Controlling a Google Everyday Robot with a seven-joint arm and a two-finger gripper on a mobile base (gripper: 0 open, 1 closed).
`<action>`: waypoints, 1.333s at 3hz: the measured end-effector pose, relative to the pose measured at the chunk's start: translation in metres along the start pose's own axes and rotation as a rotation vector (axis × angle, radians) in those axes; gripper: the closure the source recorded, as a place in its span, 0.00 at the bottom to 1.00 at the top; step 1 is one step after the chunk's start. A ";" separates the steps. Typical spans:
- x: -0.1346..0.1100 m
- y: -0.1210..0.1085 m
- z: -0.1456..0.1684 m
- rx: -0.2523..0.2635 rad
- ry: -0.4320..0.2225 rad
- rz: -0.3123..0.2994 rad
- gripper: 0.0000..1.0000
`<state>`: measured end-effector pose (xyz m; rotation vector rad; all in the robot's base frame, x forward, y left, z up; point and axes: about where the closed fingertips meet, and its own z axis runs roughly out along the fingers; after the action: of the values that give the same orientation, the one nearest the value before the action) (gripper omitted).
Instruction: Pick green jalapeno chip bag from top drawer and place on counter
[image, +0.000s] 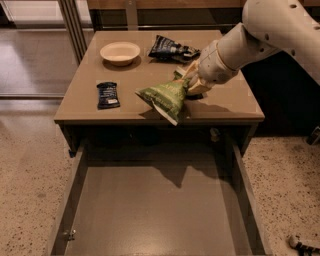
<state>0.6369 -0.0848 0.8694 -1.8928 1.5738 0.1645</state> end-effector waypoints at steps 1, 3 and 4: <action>0.013 0.006 0.019 -0.032 -0.026 0.024 1.00; 0.014 0.007 0.021 -0.035 -0.027 0.026 0.80; 0.014 0.007 0.021 -0.035 -0.027 0.026 0.56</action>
Offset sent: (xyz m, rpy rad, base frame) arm 0.0031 -0.0004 -0.0216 0.0206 0.0376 0.0066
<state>0.6405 -0.0848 0.8438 -1.8895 1.5870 0.2292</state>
